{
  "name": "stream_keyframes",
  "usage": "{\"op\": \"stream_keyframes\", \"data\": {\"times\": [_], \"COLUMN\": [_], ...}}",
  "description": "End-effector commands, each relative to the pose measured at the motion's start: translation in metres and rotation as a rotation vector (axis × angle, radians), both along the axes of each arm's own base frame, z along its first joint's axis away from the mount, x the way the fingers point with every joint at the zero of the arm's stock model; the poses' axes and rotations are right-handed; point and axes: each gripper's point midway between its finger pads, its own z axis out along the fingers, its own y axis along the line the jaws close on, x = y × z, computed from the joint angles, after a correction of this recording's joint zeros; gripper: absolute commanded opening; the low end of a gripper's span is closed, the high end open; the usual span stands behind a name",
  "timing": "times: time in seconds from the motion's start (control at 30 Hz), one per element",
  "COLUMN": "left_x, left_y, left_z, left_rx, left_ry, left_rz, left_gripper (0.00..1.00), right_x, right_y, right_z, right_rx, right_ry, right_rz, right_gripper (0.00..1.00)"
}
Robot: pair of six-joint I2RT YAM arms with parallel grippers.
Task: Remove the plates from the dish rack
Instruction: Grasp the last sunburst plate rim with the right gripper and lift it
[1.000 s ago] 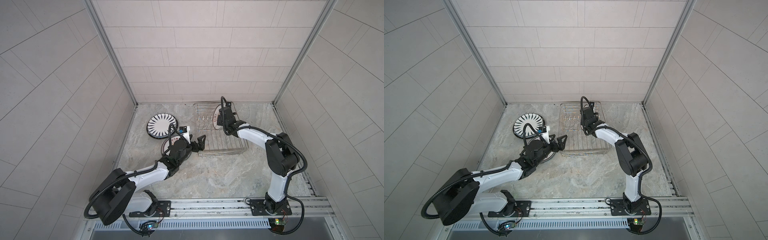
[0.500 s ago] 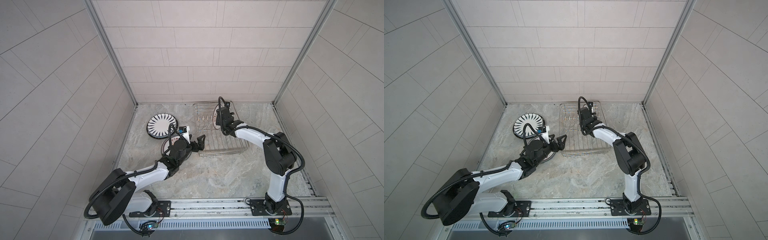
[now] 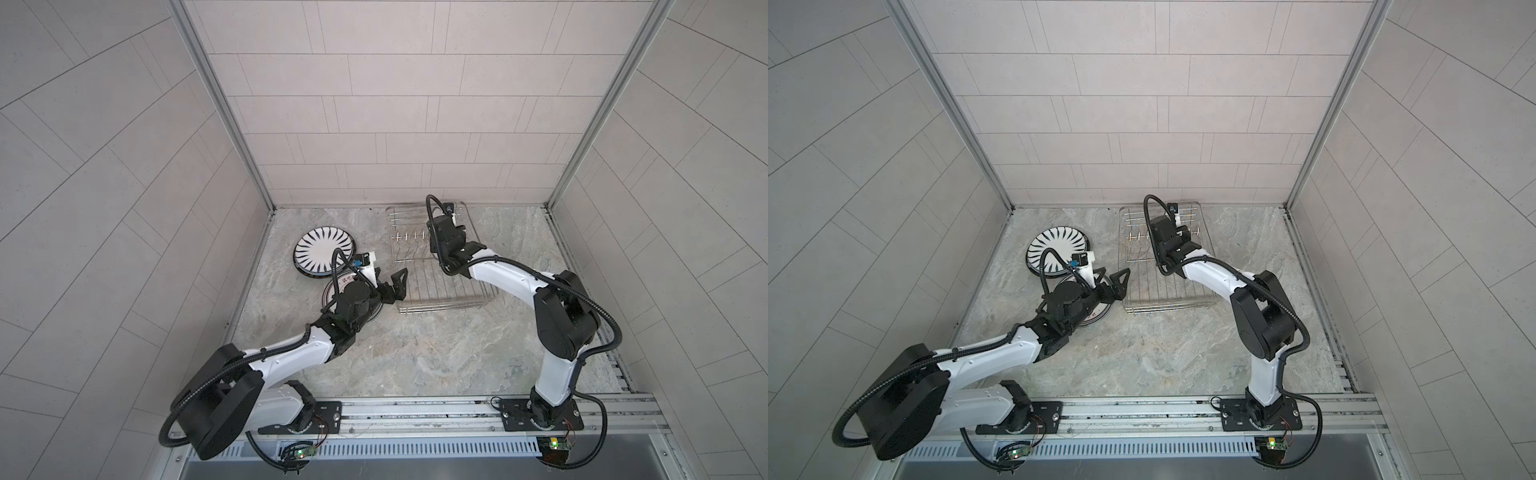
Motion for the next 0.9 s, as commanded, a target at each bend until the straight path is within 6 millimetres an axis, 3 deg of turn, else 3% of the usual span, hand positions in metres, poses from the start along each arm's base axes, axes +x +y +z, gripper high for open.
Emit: {"op": "stream_keyframes", "data": {"times": [0.0,0.23,0.43,0.77,0.87], "left_x": [-0.002,-0.007,-0.023,-0.059,-0.075], "left_y": [0.007,0.009,0.000,-0.008,-0.019], "left_z": [0.005,0.009,0.019,0.031,0.042], "left_rx": [-0.001,-0.026,-0.087,-0.135,-0.167], "left_ry": [-0.030,-0.037,-0.055,-0.072,-0.098], "left_rz": [0.022,0.016,-0.080,-0.251,-0.367], "left_gripper": [1.00,1.00,1.00,1.00,1.00], "right_x": [-0.007,-0.033,-0.069,-0.140,-0.159], "right_y": [-0.007,-0.008,-0.025,-0.033,-0.030], "right_z": [0.058,0.096,0.122,0.138,0.140], "right_rx": [-0.005,0.025,0.099,0.381,0.449], "right_ry": [-0.107,-0.169,-0.217,-0.251,-0.258], "right_rz": [-0.007,0.107,0.166,0.425,0.496], "right_gripper": [0.08,0.08,0.08,0.09,0.10]}}
